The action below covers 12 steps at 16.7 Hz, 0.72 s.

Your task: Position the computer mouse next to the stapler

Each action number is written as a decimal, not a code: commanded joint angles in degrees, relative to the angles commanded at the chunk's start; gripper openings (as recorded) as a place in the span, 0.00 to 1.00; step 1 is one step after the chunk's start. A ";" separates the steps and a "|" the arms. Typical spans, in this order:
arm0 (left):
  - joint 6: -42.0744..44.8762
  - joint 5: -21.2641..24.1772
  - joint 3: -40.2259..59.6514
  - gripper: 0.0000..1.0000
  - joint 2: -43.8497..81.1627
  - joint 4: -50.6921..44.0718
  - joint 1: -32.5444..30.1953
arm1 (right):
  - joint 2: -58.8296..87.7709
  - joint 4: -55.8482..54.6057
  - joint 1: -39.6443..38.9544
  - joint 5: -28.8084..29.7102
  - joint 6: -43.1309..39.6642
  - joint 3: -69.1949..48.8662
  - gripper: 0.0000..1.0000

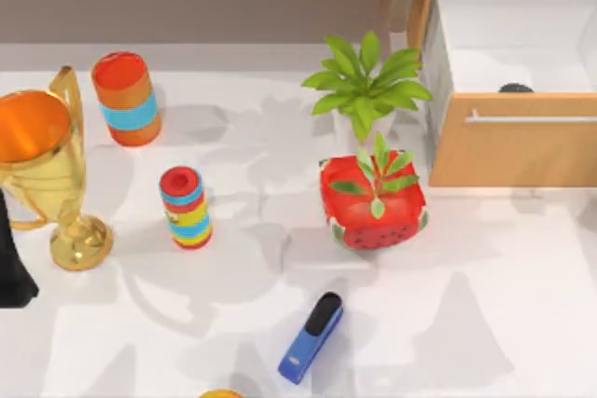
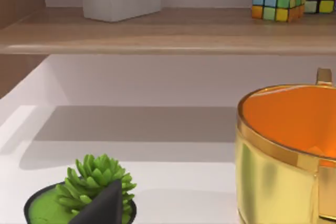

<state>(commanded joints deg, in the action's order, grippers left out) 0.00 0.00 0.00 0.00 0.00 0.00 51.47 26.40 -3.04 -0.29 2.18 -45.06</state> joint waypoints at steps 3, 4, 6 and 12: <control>0.00 0.00 0.00 1.00 0.00 0.00 0.00 | 16.98 8.36 -1.19 0.04 0.35 -15.30 1.00; 0.00 0.00 0.00 1.00 0.00 0.00 0.00 | 22.72 11.14 -1.59 0.08 0.42 -20.49 1.00; 0.00 0.00 0.00 1.00 0.00 0.00 0.00 | 34.13 16.61 -2.39 0.18 0.50 -30.73 1.00; 0.00 0.00 0.00 1.00 0.00 0.00 0.00 | 65.08 31.25 -4.19 0.47 0.80 -58.13 1.00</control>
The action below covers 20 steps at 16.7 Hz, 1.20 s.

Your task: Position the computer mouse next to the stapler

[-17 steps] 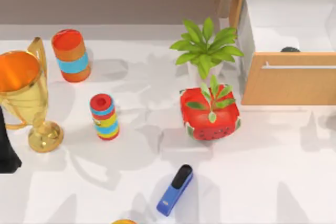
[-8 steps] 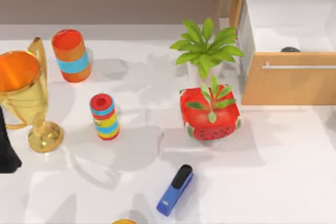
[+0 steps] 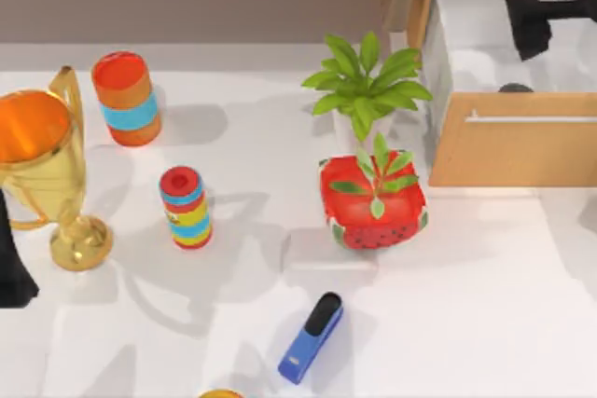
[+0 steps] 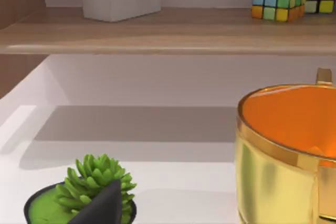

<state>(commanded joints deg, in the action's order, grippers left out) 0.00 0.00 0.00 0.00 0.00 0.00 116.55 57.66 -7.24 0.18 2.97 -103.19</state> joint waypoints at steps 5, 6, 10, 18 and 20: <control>0.00 0.00 0.00 1.00 0.00 0.00 0.00 | 17.46 8.17 -0.38 0.21 0.57 -15.10 1.00; 0.00 0.00 0.00 1.00 0.00 0.00 0.00 | 19.61 9.16 -0.35 0.25 0.70 -17.01 1.00; 0.00 0.00 0.00 1.00 0.00 0.00 0.00 | 22.26 10.35 -0.23 0.31 0.91 -19.53 1.00; 0.00 0.00 0.00 1.00 0.00 0.00 0.00 | 19.06 15.27 0.06 0.24 0.76 -21.05 1.00; 0.00 0.00 0.00 1.00 0.00 0.00 0.00 | 16.52 18.81 0.05 0.15 0.69 -22.13 1.00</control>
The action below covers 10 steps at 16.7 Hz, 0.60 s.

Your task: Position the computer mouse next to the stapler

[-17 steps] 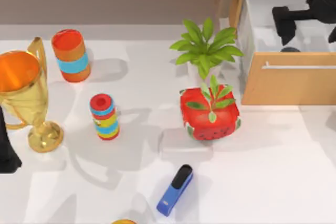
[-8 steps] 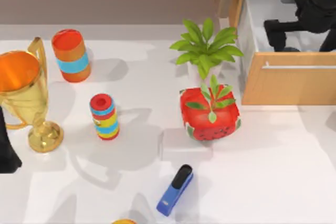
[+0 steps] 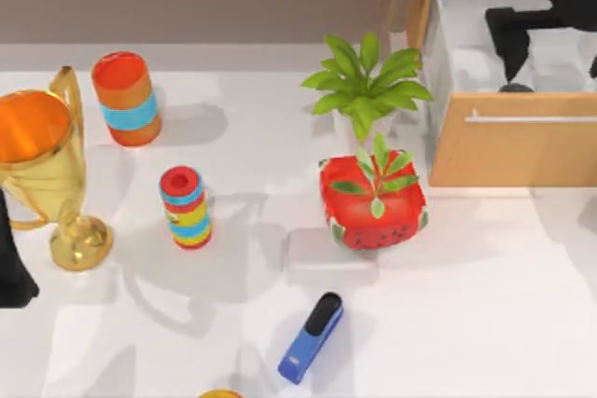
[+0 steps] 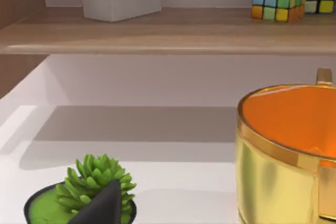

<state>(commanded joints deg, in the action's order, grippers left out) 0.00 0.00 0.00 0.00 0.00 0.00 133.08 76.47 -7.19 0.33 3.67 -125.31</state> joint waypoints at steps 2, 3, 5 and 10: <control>0.00 0.00 0.00 1.00 0.00 0.00 0.00 | -2.18 2.82 0.02 -0.07 -0.05 -0.63 1.00; 0.00 0.00 0.00 1.00 0.00 0.00 0.00 | -2.98 3.71 0.08 -0.09 -0.05 -0.77 1.00; 0.00 0.00 0.00 1.00 0.00 0.00 0.00 | -3.81 4.46 0.21 -0.12 -0.06 -0.77 1.00; 0.00 0.00 0.00 1.00 0.00 0.00 0.00 | -1.44 0.25 0.07 -0.10 -0.20 1.12 1.00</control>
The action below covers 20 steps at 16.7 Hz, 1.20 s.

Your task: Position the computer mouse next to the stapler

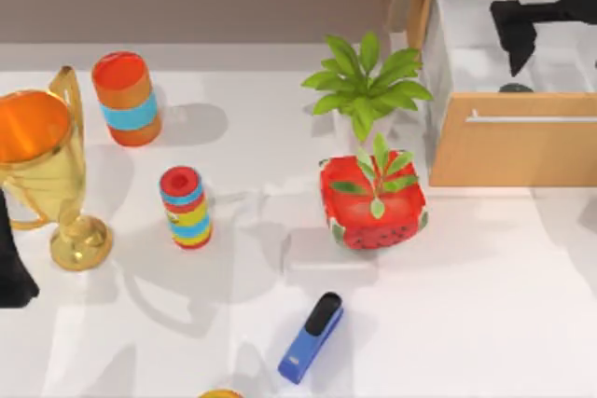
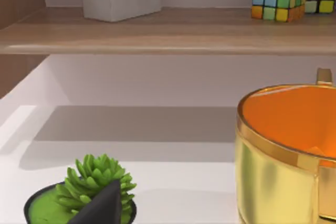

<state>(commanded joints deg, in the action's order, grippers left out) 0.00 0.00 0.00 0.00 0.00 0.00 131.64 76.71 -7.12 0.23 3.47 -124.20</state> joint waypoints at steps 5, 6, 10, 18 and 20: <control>0.00 0.00 0.00 1.00 0.00 0.00 0.00 | 5.94 -9.61 -0.54 0.13 0.30 4.10 1.00; 0.00 0.00 0.00 1.00 0.00 0.00 0.00 | 7.02 -11.29 -0.55 0.17 0.35 4.59 1.00; 0.00 0.00 0.00 1.00 0.00 0.00 0.00 | 8.91 -14.09 -0.36 0.28 0.44 5.13 1.00; 0.00 0.00 0.00 1.00 0.00 0.00 0.00 | 8.91 -14.09 -0.36 0.28 0.44 5.13 0.62; 0.00 0.00 0.00 1.00 0.00 0.00 0.00 | 8.91 -14.09 -0.36 0.28 0.44 5.13 0.47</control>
<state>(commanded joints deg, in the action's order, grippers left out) 0.00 0.00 0.00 0.00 0.00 0.00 140.55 62.62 -7.48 0.51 3.91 -119.06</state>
